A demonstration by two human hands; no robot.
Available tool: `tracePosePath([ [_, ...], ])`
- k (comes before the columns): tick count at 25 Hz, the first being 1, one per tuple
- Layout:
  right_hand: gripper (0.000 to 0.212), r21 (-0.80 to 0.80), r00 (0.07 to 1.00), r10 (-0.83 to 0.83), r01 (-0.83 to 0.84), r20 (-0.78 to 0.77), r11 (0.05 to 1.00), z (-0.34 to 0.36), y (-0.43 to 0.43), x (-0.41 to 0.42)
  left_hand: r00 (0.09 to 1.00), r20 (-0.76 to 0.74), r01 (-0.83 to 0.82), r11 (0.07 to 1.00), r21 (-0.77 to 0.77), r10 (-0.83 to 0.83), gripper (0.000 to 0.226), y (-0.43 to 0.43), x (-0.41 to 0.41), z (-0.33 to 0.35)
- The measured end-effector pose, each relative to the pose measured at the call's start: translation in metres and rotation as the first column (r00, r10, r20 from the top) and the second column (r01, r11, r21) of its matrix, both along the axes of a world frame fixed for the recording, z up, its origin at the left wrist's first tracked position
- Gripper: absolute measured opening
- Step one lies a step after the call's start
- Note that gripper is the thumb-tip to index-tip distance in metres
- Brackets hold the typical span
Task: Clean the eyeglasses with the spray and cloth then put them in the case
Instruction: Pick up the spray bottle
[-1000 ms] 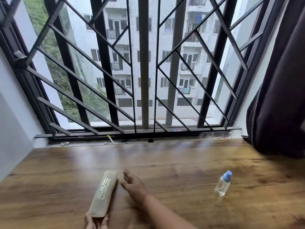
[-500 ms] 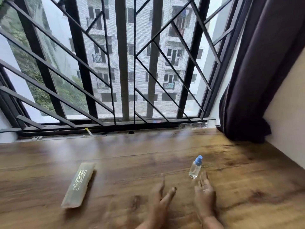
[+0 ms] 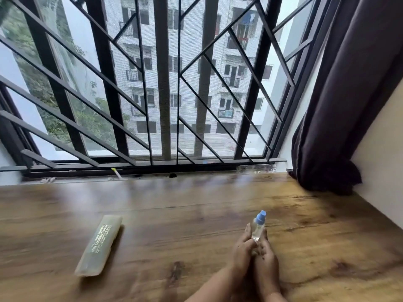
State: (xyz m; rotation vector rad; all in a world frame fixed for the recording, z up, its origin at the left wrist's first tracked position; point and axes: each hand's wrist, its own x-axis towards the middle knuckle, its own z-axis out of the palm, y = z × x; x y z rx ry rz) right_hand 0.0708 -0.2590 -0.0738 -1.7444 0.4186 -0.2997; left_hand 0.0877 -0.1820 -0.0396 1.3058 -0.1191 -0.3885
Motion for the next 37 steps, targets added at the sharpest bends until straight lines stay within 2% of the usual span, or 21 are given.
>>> tracePosePath([
  [3,0.048,0.004,0.996,0.02,-0.02,-0.085,1.0,-0.003,0.007,0.007,0.995,-0.041,-0.09,0.996,-0.001,0.09,0.049,0.009,0.002,-0.007],
  [5,0.048,0.001,0.99,0.101,-0.102,-0.096,0.995,-0.005,0.029,0.016,0.983,-0.058,-0.173,0.985,0.012,0.173,0.051,0.031,0.002,-0.011],
  [8,0.046,-0.032,0.961,0.268,-0.271,-0.069,0.962,0.003,0.087,0.027,0.945,-0.055,-0.315,0.941,0.126,0.323,0.043,0.082,0.008,-0.017],
  [12,0.046,-0.1,0.831,0.552,-0.556,-0.066,0.825,0.023,0.181,0.05,0.848,0.055,-0.525,0.82,0.228,0.528,0.044,0.172,0.023,-0.01],
  [15,0.053,-0.097,0.736,0.669,-0.677,-0.099,0.73,0.035,0.237,0.068,0.758,0.089,-0.652,0.743,0.149,0.647,0.05,0.225,0.031,0.005],
  [18,0.049,-0.107,0.701,0.705,-0.713,-0.108,0.693,0.041,0.267,0.087,0.743,0.079,-0.669,0.738,0.086,0.664,0.053,0.255,0.043,0.013],
  [23,0.057,-0.073,0.681,0.727,-0.732,-0.09,0.677,0.043,0.288,0.104,0.675,-0.011,-0.736,0.675,0.041,0.737,0.056,0.268,0.061,0.015],
  [30,0.057,-0.01,0.681,0.729,-0.731,-0.073,0.682,0.029,0.293,0.107,0.637,0.001,-0.769,0.636,0.07,0.771,0.049,0.269,0.069,0.003],
  [34,0.057,0.004,0.674,0.738,-0.738,-0.044,0.674,0.028,0.294,0.109,0.644,-0.024,-0.761,0.643,0.082,0.765,0.054,0.27,0.071,-0.004],
  [37,0.055,-0.001,0.676,0.735,-0.736,-0.05,0.677,0.032,0.288,0.105,0.665,0.052,-0.74,0.648,0.18,0.745,0.051,0.272,0.069,-0.008],
])
